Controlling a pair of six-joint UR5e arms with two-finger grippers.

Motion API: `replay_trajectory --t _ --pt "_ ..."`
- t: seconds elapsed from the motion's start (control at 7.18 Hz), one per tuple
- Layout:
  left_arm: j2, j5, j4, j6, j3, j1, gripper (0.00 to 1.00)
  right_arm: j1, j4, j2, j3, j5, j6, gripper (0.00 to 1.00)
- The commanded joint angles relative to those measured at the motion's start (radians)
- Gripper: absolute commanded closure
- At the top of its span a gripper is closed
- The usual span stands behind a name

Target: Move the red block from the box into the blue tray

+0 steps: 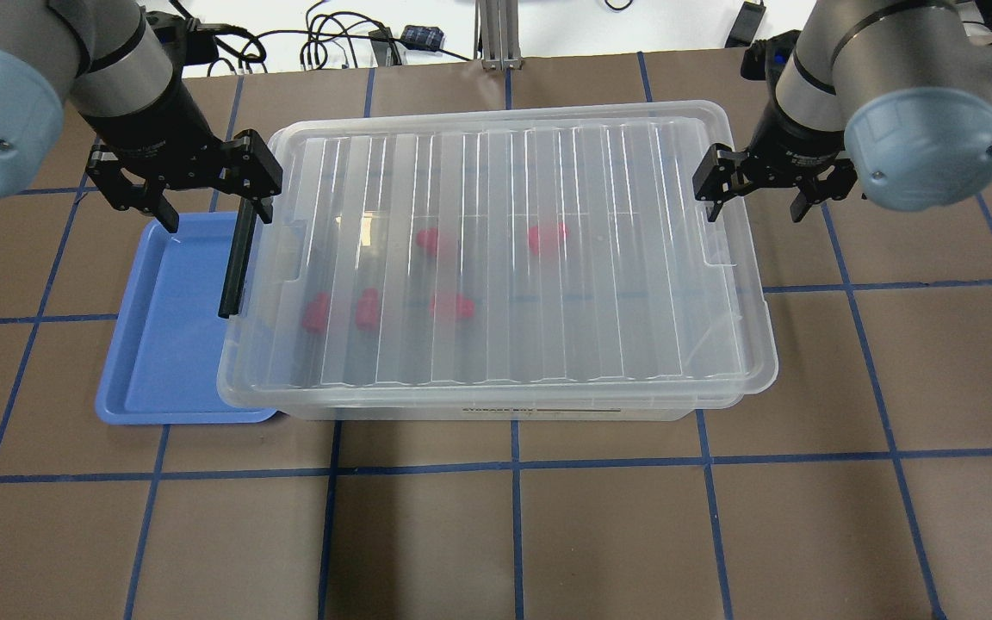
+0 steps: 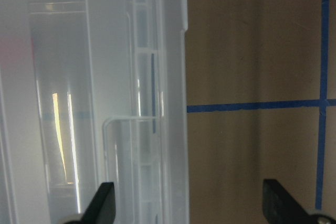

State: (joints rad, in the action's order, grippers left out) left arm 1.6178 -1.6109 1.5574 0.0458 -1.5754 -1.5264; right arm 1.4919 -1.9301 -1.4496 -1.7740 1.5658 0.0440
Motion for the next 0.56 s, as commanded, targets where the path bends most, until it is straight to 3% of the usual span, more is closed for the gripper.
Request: replay_trajectory --t 0.0,0.42 --pt "0.001 -0.001 0.0 -0.001 0.002 0.0 0.0 -0.004 -0.04 0.001 -0.027 0.0 0.008 0.0" --pt "0.002 -0.006 -0.013 -0.001 0.005 0.002 0.0 -0.027 -0.064 0.006 -0.037 0.026 0.013 0.0"
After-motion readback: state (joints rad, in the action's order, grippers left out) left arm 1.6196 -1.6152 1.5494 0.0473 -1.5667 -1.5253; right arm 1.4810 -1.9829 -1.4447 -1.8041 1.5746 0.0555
